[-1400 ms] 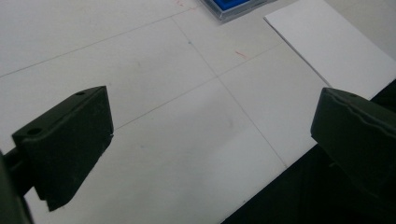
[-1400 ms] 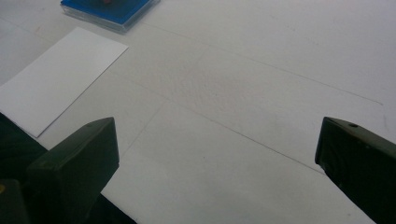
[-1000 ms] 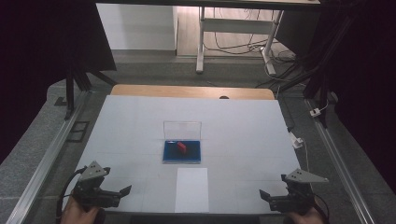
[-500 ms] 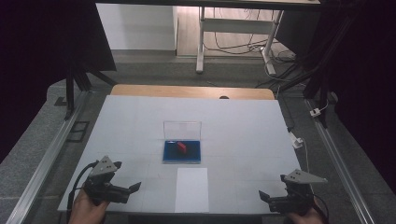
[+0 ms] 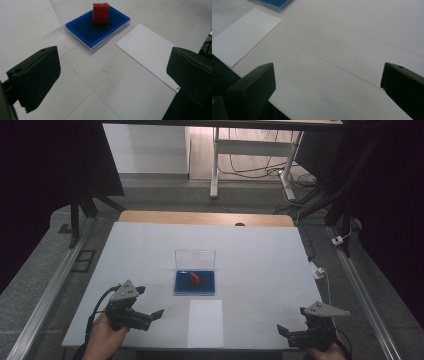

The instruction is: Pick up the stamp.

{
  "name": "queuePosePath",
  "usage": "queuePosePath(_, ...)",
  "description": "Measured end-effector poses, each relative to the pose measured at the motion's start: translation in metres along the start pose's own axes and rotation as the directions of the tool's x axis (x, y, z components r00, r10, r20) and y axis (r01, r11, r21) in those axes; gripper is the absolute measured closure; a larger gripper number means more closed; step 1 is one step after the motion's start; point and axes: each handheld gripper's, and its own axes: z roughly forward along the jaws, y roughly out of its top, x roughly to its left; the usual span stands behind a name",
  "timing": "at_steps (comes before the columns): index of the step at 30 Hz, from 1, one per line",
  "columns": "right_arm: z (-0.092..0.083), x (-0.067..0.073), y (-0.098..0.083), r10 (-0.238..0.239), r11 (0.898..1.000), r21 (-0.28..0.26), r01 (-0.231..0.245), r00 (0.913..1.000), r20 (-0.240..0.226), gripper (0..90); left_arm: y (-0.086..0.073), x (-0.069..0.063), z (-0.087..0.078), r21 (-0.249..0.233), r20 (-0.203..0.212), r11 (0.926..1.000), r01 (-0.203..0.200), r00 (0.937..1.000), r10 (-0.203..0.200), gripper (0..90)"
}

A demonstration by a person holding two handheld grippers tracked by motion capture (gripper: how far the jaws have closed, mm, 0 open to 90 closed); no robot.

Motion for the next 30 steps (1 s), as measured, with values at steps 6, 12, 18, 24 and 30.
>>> queuePosePath(6, 0.0, 0.0, 0.0, 0.002, 1.0, 0.0, -0.002, 1.0, -0.001, 0.2, 0.009, 0.0, 0.018, 0.033, 0.0, 0.9991, -0.026, 0.9997, 0.026, 0.0)
queuePosePath(12, 0.0, 0.0, 0.0, 0.002, 1.0, 0.0, -0.002, 1.0, -0.001, 0.2, 0.022, 0.002, 0.035, 0.044, 0.031, 0.9954, -0.085, 0.9961, 0.083, 0.0)
queuePosePath(18, 0.0, -0.001, 0.0, 0.002, 1.0, 0.001, -0.002, 1.0, -0.001, 0.2, 0.035, 0.002, 0.051, 0.048, 0.041, 0.9947, -0.091, 0.9952, 0.089, 0.0)
queuePosePath(24, 0.001, -0.001, 0.0, 0.003, 1.0, 0.006, -0.003, 1.0, 0.0, 0.2, 0.045, 0.004, 0.068, 0.06, 0.034, 0.9946, -0.084, 0.996, 0.083, 0.0)
queuePosePath(30, 0.001, 0.0, 0.0, 0.003, 1.0, 0.008, -0.003, 1.0, 0.0, 0.2, 0.055, 0.006, 0.081, 0.065, 0.017, 0.9961, -0.06, 0.9981, 0.059, 0.0)
